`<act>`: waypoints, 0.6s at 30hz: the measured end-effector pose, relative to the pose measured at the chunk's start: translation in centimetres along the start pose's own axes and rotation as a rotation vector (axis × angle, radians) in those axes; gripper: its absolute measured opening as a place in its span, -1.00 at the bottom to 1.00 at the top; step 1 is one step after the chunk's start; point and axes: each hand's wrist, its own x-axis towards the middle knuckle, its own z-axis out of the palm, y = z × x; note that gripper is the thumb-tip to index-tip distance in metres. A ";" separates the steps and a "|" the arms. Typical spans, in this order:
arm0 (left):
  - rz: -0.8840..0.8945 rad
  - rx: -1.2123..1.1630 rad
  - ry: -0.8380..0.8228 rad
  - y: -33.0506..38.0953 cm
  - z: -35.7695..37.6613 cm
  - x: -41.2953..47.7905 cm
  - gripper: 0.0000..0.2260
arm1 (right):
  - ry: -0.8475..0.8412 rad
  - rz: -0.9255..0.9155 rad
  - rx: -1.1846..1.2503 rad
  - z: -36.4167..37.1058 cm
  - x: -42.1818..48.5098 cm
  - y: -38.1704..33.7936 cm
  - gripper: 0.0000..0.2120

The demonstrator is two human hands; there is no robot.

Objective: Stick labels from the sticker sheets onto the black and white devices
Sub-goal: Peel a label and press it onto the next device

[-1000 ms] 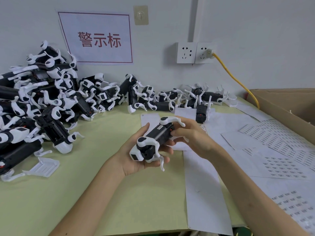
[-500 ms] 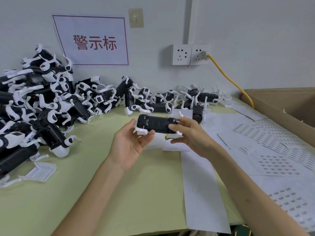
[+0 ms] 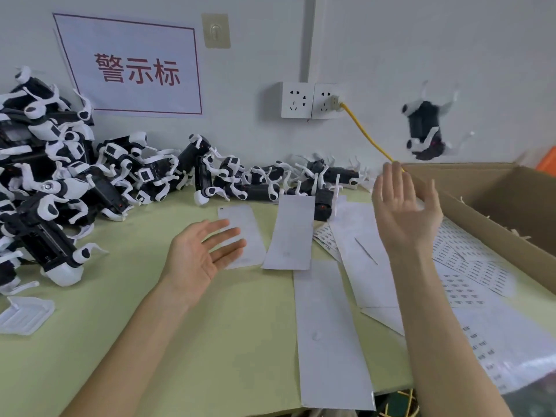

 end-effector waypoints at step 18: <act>0.131 0.419 0.198 0.1 0.1 0.0 -0.82 | -0.134 0.278 -1.485 -1.0 -3.1 9.6 -0.78</act>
